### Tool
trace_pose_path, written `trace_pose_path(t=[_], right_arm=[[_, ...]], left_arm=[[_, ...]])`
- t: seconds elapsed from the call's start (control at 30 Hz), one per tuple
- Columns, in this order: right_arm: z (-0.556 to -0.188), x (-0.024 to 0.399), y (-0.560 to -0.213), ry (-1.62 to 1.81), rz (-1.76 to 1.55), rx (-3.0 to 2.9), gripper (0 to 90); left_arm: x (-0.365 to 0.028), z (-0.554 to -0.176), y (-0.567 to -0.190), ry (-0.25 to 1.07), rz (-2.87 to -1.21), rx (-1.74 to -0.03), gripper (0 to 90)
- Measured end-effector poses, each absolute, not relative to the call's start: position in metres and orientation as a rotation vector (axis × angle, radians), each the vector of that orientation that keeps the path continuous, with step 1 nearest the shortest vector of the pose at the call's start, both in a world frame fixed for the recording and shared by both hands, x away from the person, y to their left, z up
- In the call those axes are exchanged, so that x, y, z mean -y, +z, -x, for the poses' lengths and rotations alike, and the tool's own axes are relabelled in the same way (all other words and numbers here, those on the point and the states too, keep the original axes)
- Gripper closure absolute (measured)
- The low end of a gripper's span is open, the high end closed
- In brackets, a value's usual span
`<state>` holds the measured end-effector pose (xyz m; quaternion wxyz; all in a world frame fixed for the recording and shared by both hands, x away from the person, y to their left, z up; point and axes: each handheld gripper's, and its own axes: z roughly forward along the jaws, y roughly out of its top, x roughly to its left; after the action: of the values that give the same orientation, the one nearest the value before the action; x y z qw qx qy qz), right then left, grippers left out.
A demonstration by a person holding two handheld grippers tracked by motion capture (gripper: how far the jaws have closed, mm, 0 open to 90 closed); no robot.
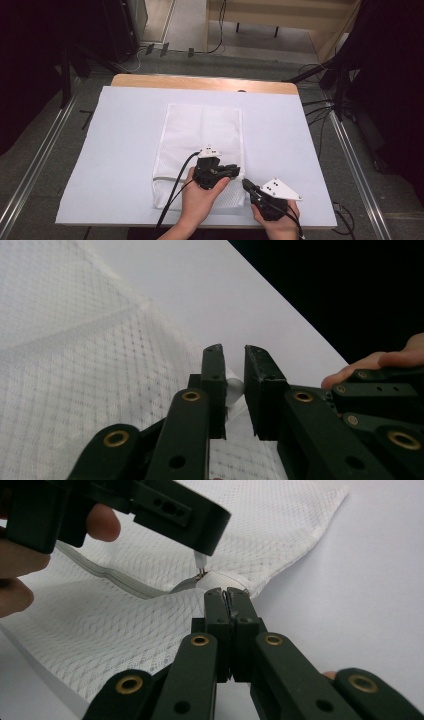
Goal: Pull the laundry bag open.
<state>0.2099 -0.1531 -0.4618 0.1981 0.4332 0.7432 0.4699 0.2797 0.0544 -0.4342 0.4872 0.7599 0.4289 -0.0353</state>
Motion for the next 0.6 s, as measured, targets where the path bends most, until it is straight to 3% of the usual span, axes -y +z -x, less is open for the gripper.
trace_pose_path(t=[0.33,0.6], right_arm=[[-0.212,0.152,-0.463,1.313,-1.215,-2.090,90.0],[-0.208,0.149,-0.460,1.305,-1.206,-2.073,90.0]], left_arm=[[-0.064,-0.277,-0.451,-0.137,-1.830,-1.074,80.1],[-0.066,-0.272,-0.453,-0.141,-1.821,-1.054,84.9]])
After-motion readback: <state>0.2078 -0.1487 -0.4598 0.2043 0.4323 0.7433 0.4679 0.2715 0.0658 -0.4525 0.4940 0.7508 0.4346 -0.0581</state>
